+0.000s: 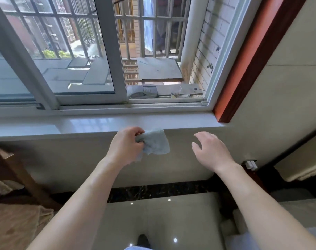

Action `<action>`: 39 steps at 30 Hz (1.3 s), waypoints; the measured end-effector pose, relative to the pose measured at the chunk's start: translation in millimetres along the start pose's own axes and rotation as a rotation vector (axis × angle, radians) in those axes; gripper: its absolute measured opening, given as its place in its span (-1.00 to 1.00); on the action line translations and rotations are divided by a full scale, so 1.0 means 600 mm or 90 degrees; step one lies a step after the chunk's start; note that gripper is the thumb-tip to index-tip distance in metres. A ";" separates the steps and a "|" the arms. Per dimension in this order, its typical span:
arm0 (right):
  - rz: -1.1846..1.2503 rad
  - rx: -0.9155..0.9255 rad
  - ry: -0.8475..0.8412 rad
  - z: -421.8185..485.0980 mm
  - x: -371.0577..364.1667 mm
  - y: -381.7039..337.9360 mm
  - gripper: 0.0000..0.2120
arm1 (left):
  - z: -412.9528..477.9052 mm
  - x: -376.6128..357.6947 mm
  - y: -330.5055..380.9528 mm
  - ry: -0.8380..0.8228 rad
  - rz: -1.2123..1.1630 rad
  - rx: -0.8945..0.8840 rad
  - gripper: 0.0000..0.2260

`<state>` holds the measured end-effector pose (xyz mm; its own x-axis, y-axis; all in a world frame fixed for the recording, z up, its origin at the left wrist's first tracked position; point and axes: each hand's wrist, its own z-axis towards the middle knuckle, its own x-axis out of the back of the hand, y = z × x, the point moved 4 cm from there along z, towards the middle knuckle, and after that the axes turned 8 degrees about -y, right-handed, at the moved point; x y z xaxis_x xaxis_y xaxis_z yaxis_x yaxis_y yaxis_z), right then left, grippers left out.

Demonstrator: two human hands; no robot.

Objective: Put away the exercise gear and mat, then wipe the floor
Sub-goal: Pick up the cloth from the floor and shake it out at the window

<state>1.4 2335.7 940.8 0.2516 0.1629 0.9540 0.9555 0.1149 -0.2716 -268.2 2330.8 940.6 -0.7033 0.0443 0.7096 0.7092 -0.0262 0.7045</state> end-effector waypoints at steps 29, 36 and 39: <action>0.033 0.087 -0.005 0.634 0.142 0.068 -0.61 | 0.624 0.038 0.063 0.055 0.111 0.034 -0.76; 0.054 0.089 0.027 0.694 0.199 0.054 -0.58 | 0.710 0.074 0.095 0.039 0.114 0.002 -0.77; 0.049 0.094 0.045 0.717 0.233 0.039 -0.58 | 0.741 0.107 0.118 0.057 0.114 -0.021 -0.78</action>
<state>-7.3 2782.9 1013.1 0.3382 0.1082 0.9348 0.9015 0.2476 -0.3548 -241.0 2775.7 1030.1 -0.5692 -0.0533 0.8204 0.8220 -0.0587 0.5665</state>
